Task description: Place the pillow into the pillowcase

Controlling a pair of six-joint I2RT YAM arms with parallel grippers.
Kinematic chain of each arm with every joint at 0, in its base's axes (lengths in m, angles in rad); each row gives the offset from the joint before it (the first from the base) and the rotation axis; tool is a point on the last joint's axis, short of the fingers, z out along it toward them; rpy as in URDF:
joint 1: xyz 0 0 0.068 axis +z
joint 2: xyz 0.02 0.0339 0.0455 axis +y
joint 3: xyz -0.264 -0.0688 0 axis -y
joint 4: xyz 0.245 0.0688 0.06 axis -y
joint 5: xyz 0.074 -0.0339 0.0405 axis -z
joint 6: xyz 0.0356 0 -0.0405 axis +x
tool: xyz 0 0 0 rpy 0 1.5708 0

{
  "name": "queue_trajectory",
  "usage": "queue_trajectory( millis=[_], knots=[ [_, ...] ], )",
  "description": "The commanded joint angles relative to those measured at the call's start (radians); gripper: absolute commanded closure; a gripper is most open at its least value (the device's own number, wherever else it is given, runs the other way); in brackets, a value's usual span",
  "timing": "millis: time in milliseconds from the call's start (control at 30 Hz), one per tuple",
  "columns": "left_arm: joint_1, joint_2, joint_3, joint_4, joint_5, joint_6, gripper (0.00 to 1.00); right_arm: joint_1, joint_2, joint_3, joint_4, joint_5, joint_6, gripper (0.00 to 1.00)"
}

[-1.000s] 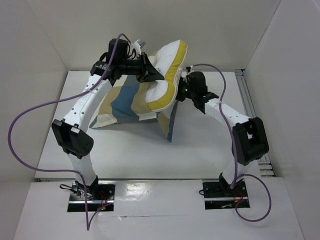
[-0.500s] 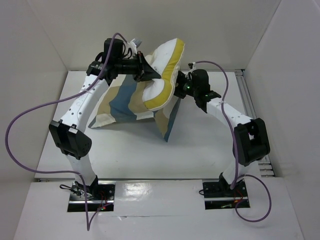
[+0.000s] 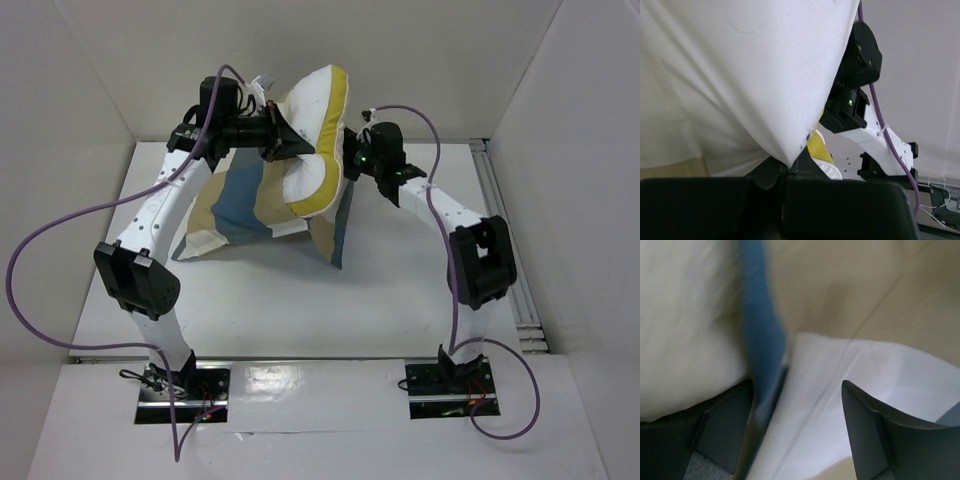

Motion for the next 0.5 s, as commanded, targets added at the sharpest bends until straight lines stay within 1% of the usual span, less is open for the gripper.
queue_trajectory(
  millis=[0, 33, 100, 133, 167, 267, 300, 333, 367, 433, 467],
  knots=[
    [-0.023, -0.052, -0.002, 0.051, 0.085, -0.029, 1.00, 0.028, 0.115, 0.196, 0.027, -0.012, -0.025, 0.23],
    [-0.023, -0.052, -0.002, 0.051, 0.094, -0.029, 1.00, 0.037, 0.178, 0.227, -0.032, -0.012, -0.034, 0.28],
    [-0.012, -0.052, -0.002, 0.051, 0.094, -0.029, 1.00, 0.037, 0.210, 0.257, -0.068, 0.026, -0.044, 0.39],
    [-0.012, -0.061, -0.002, 0.061, 0.094, -0.029, 1.00, 0.037, 0.210, 0.243, -0.068, 0.040, -0.053, 0.45],
    [-0.012, -0.061, -0.002, 0.061, 0.105, -0.039, 1.00, 0.037, 0.201, 0.225, -0.068, 0.052, -0.053, 0.56],
    [0.008, -0.072, -0.032, 0.110, 0.126, -0.070, 1.00, 0.027, 0.169, 0.157, -0.057, 0.089, -0.071, 0.75],
    [0.021, -0.081, -0.041, 0.124, 0.141, -0.079, 1.00, 0.027, 0.169, 0.131, -0.069, 0.089, -0.071, 0.88],
    [0.035, -0.081, -0.052, 0.135, 0.142, -0.079, 1.00, 0.015, 0.148, 0.113, -0.069, 0.078, -0.071, 0.95],
    [0.035, -0.091, -0.052, 0.135, 0.142, -0.079, 1.00, 0.001, 0.135, 0.093, -0.069, 0.078, -0.071, 1.00],
    [0.061, -0.101, -0.061, 0.135, 0.132, -0.079, 1.00, -0.008, 0.076, 0.030, -0.082, 0.078, -0.071, 1.00],
    [0.061, -0.113, -0.078, 0.126, 0.094, -0.079, 1.00, -0.009, 0.053, 0.013, -0.106, 0.095, -0.071, 1.00]
  ],
)
